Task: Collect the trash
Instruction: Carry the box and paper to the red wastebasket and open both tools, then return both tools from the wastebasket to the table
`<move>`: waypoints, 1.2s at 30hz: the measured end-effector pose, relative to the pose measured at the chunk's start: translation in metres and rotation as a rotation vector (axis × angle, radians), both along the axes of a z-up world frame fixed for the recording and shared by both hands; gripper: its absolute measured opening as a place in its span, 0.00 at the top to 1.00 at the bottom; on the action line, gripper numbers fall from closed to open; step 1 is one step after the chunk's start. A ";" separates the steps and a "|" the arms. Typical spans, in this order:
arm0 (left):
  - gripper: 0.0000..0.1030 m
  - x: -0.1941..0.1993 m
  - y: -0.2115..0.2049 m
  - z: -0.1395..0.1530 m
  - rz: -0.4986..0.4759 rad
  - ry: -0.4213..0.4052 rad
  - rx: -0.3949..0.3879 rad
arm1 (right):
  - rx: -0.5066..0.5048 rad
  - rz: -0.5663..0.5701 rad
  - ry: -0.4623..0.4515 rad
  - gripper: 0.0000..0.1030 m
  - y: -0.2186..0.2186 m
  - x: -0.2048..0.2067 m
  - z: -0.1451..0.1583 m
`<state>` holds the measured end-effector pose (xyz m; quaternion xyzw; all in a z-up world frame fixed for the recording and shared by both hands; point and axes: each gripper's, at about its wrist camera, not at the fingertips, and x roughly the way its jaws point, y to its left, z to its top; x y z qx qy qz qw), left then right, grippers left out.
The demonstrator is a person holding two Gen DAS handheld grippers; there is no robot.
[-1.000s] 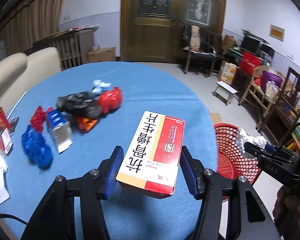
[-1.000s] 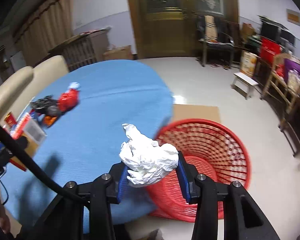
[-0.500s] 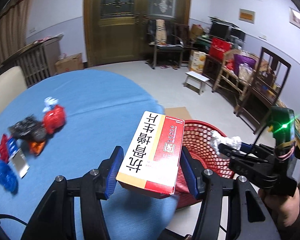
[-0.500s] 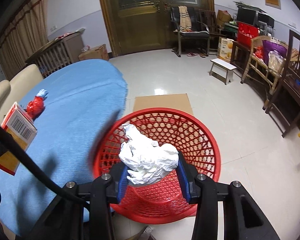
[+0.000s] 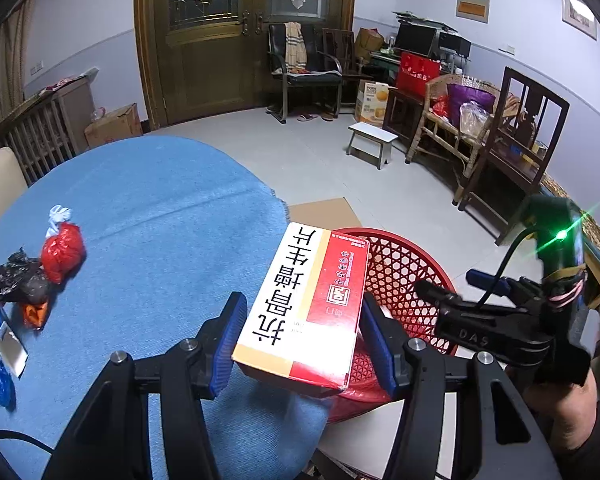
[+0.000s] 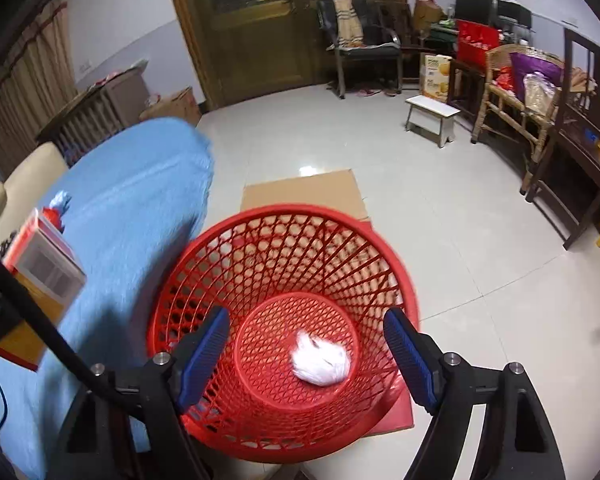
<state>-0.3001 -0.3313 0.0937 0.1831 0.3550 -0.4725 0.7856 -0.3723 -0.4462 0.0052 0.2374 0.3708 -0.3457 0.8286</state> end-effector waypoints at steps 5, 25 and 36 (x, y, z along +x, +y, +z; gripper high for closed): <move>0.43 -0.006 -0.016 -0.004 -0.019 0.006 0.013 | -0.015 -0.061 -0.044 0.20 -0.011 -0.019 0.012; 0.27 0.027 -0.009 0.002 0.062 0.068 -0.033 | -0.017 -0.129 -0.097 0.20 -0.023 -0.045 0.021; 0.27 0.072 0.088 0.007 0.292 0.071 -0.091 | -0.017 0.009 -0.069 0.20 0.011 0.006 0.019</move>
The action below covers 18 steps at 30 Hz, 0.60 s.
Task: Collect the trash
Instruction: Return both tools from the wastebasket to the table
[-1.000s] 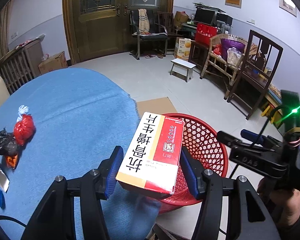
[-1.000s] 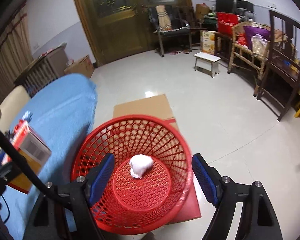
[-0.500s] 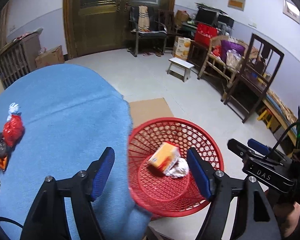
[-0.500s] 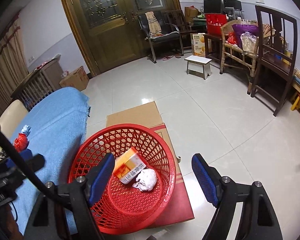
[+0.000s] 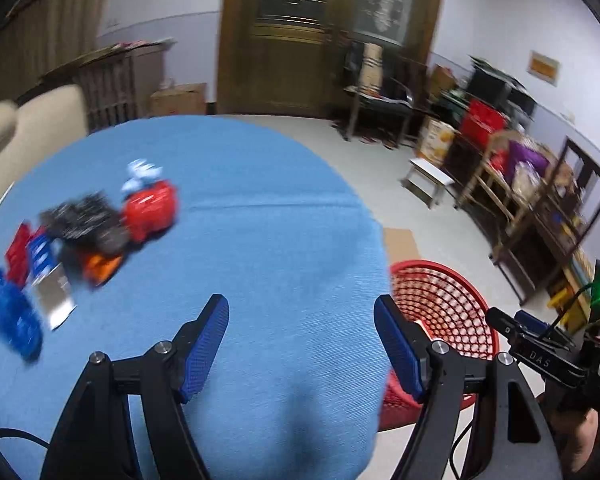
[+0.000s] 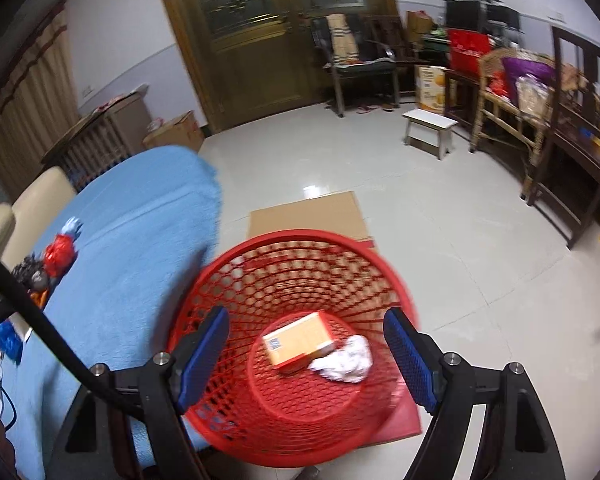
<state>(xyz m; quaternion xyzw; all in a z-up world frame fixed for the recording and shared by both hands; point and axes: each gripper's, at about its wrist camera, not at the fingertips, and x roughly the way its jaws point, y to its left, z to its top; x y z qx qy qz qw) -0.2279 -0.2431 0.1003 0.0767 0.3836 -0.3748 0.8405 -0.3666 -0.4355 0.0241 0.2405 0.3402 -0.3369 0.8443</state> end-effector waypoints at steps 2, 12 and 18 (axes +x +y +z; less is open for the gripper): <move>0.27 0.006 0.014 -0.002 0.038 0.008 -0.007 | -0.008 0.037 0.001 0.20 0.011 0.013 0.002; 0.27 0.057 0.119 -0.002 0.386 -0.057 0.003 | -0.031 0.232 0.017 0.21 0.069 0.078 0.007; 0.26 0.111 0.184 -0.017 0.613 -0.001 0.001 | -0.056 0.341 0.029 0.21 0.101 0.107 0.012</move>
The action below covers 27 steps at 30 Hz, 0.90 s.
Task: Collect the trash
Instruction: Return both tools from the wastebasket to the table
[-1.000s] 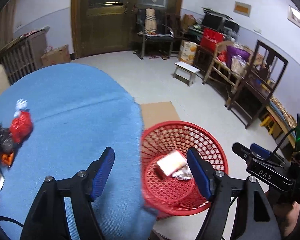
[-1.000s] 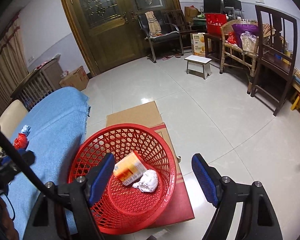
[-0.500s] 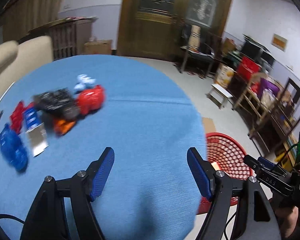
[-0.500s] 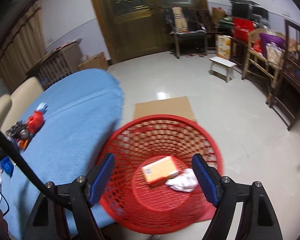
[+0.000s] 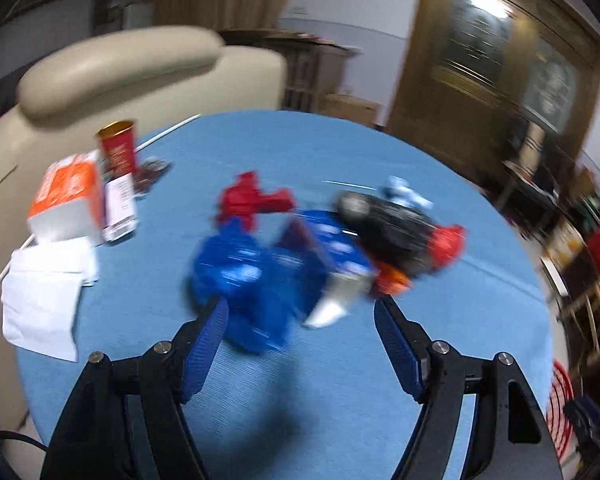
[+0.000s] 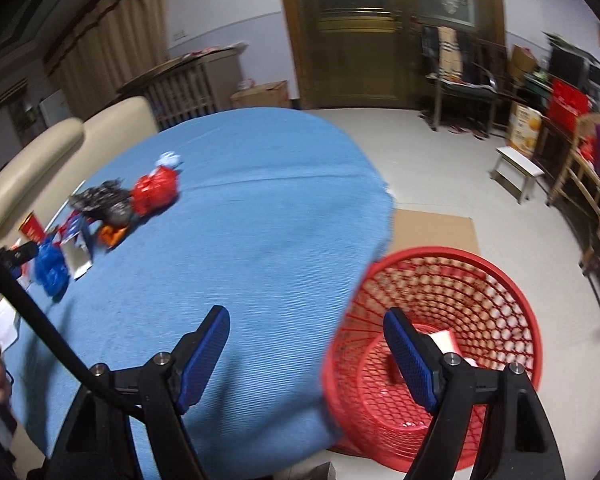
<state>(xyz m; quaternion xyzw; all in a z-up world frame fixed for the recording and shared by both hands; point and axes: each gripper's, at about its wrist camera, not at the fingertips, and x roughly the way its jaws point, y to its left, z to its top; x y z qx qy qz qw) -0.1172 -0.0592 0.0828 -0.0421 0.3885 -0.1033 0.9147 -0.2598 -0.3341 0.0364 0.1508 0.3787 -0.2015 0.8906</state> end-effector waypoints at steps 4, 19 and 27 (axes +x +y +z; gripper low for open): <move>0.26 0.025 0.014 -0.011 0.050 0.031 0.002 | -0.015 0.068 0.005 0.21 0.019 0.018 0.004; 0.26 0.072 0.024 -0.048 0.076 0.121 0.018 | -0.049 0.277 -0.007 0.21 0.087 0.077 0.013; 0.43 0.068 0.041 -0.055 0.050 0.123 0.006 | -0.048 0.331 -0.001 0.21 0.107 0.102 0.011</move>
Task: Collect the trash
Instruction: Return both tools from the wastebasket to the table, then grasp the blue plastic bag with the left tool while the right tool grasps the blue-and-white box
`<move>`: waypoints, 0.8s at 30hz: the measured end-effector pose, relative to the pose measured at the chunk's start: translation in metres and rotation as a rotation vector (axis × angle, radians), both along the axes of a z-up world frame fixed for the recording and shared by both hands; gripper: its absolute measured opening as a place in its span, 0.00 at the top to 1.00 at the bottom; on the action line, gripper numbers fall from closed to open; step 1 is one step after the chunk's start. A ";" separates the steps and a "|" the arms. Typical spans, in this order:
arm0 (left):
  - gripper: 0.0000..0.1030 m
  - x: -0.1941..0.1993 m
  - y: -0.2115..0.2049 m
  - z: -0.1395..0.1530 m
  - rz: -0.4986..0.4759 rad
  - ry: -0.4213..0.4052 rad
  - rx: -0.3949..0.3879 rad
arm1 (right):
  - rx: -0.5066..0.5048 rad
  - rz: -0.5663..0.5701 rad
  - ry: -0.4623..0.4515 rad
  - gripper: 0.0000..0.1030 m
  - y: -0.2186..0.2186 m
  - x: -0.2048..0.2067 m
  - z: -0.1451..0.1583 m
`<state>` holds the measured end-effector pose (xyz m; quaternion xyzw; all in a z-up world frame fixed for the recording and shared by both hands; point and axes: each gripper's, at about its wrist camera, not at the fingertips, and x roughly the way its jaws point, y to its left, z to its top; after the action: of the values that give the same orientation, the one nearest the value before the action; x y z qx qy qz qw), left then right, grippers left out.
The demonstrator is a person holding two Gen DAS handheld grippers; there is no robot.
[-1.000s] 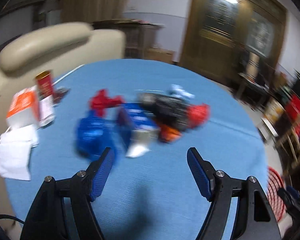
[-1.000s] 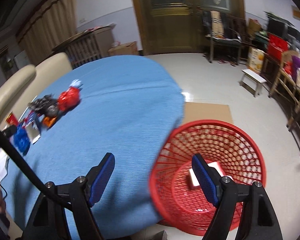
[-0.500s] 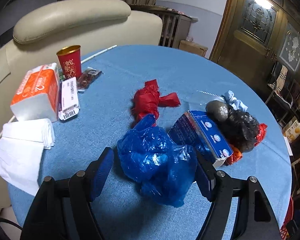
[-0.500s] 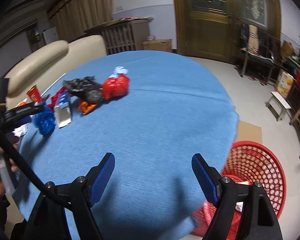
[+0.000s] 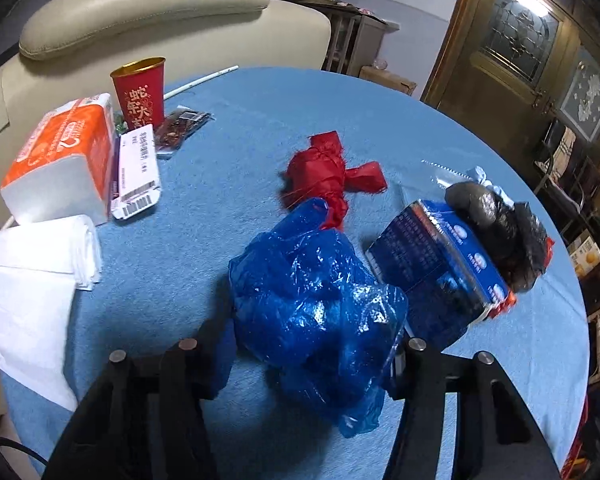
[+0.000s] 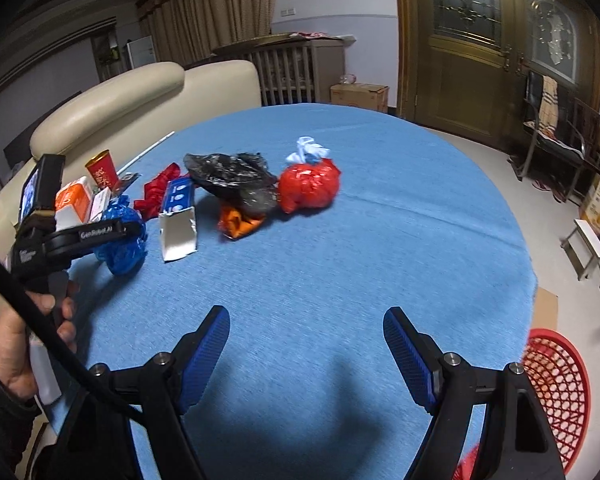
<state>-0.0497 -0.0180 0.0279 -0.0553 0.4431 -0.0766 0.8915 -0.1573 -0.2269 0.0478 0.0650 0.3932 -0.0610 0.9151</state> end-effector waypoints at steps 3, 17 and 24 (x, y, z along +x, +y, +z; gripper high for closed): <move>0.45 -0.008 0.009 0.002 0.016 -0.007 -0.004 | 0.009 0.027 -0.002 0.21 0.010 0.015 0.000; 0.45 -0.040 0.033 0.005 0.039 -0.025 -0.001 | 0.029 0.233 -0.008 0.20 0.089 0.116 -0.010; 0.45 -0.044 0.034 0.000 0.029 -0.020 0.012 | 0.007 0.261 0.040 0.20 0.105 0.151 -0.032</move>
<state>-0.0934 0.0164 0.0277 -0.0556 0.4337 -0.0618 0.8972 -0.0065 -0.1218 0.0154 0.0152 0.4169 0.0587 0.9069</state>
